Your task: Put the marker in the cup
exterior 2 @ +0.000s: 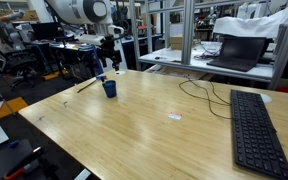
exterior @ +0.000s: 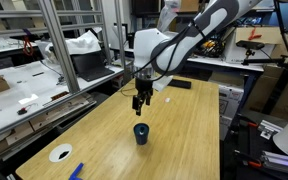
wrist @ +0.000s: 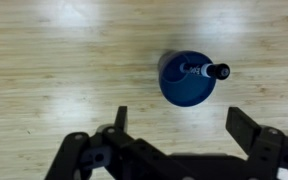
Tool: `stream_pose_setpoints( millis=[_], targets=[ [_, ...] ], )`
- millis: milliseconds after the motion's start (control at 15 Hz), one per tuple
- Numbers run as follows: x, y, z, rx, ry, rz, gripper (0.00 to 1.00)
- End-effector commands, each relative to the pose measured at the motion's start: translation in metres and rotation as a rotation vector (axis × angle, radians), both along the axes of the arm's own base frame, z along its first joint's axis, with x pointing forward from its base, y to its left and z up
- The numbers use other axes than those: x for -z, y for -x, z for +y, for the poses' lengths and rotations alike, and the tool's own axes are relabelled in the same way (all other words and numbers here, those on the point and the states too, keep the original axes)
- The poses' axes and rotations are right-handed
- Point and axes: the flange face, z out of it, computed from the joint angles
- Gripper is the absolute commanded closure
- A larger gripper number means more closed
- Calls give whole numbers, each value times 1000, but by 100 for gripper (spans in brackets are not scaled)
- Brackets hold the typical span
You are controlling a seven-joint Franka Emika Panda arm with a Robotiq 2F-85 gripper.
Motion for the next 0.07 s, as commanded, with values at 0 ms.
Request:
stream_pose_setpoints(
  millis=[0],
  targets=[
    [-15,-7,-3,-24,-5,98,0]
  ],
)
